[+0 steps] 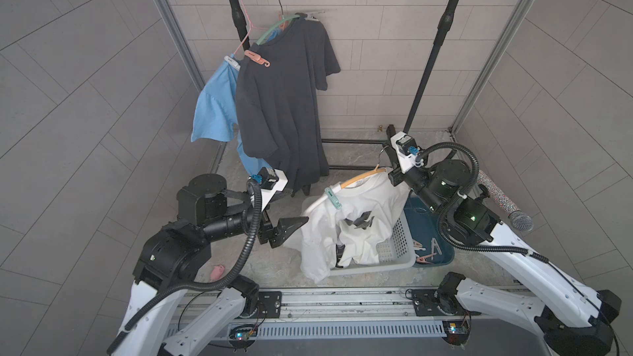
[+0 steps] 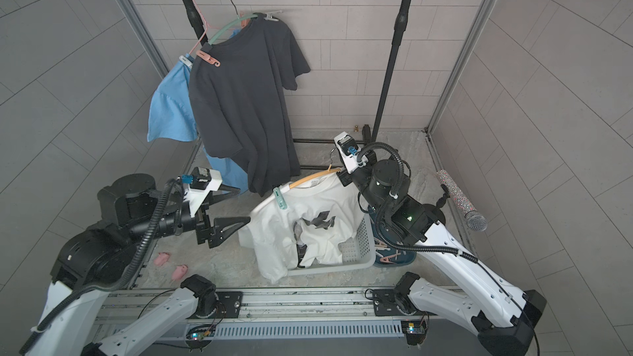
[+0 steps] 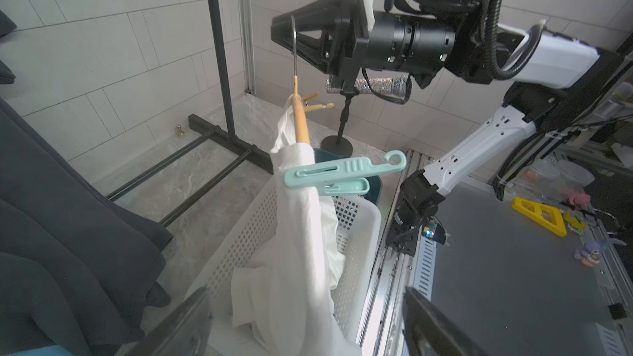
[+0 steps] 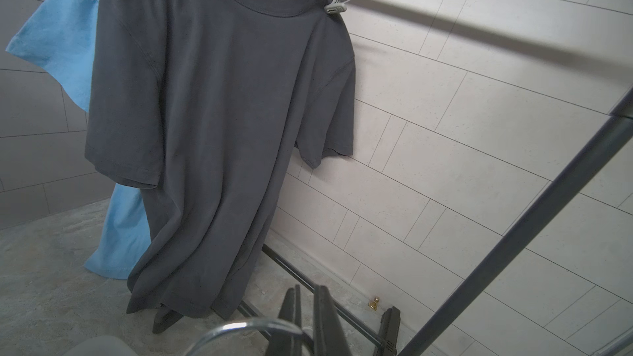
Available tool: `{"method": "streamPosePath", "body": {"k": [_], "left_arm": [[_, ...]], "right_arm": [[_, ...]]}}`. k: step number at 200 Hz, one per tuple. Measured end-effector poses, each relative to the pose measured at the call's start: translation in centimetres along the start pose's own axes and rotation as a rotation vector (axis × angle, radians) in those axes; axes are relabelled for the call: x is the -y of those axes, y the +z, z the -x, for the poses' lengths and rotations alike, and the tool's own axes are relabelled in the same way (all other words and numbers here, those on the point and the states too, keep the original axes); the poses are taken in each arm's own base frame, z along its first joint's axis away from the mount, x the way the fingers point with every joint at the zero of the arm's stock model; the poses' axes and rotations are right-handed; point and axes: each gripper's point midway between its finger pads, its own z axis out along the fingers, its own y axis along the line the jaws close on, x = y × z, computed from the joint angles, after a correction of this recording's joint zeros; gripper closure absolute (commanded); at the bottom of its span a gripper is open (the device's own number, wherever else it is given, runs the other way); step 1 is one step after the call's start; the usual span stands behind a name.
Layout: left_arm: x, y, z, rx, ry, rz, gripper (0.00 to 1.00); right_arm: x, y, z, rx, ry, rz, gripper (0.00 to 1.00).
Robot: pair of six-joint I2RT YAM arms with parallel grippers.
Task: Use clothespins to secure the t-shirt on both sides of the hanger
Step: Hang the hanger on the clothesline.
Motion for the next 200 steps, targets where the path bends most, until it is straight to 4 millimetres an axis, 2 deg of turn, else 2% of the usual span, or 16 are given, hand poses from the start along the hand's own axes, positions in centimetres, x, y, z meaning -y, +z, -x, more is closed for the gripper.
{"method": "streamPosePath", "body": {"k": [32,52,67,85,101,137,147,168,184,200], "left_arm": [[-0.2,2.2,-2.1,-0.123,0.044,-0.015,0.14],[-0.9,3.2,-3.0,-0.182,0.076,0.009,0.21],[-1.7,3.9,-3.5,-0.219,0.096,0.036,0.32],[-2.4,4.3,-3.9,-0.244,0.109,0.063,0.5],[-2.6,4.5,-3.9,-0.247,0.134,0.068,0.6],[-2.5,4.2,-3.6,-0.215,0.14,0.079,1.0],[-2.4,3.9,-3.3,-0.2,0.141,0.084,1.0],[-1.9,3.3,-3.1,-0.169,0.136,0.083,1.0],[-1.6,2.6,-2.7,-0.141,0.138,0.088,1.0],[-1.2,1.8,-2.2,-0.105,0.138,0.091,1.0]], "right_arm": [[-0.5,0.7,0.7,0.01,-0.016,0.01,1.0],[-0.8,0.7,1.3,0.026,-0.025,0.019,1.0],[-1.0,0.7,1.7,0.037,-0.029,0.025,1.0],[-1.2,0.6,2.0,0.044,-0.036,0.032,1.0],[-1.2,0.5,2.2,0.048,-0.038,0.034,1.0],[-1.3,0.4,2.4,0.049,-0.041,0.038,1.0],[-1.3,0.4,2.7,0.055,-0.041,0.044,0.92],[-1.4,0.0,3.6,0.069,-0.05,0.061,0.66],[-0.9,-0.7,4.5,0.078,-0.058,0.061,0.52],[-0.4,-1.9,5.8,0.107,-0.077,0.062,0.42]]}}
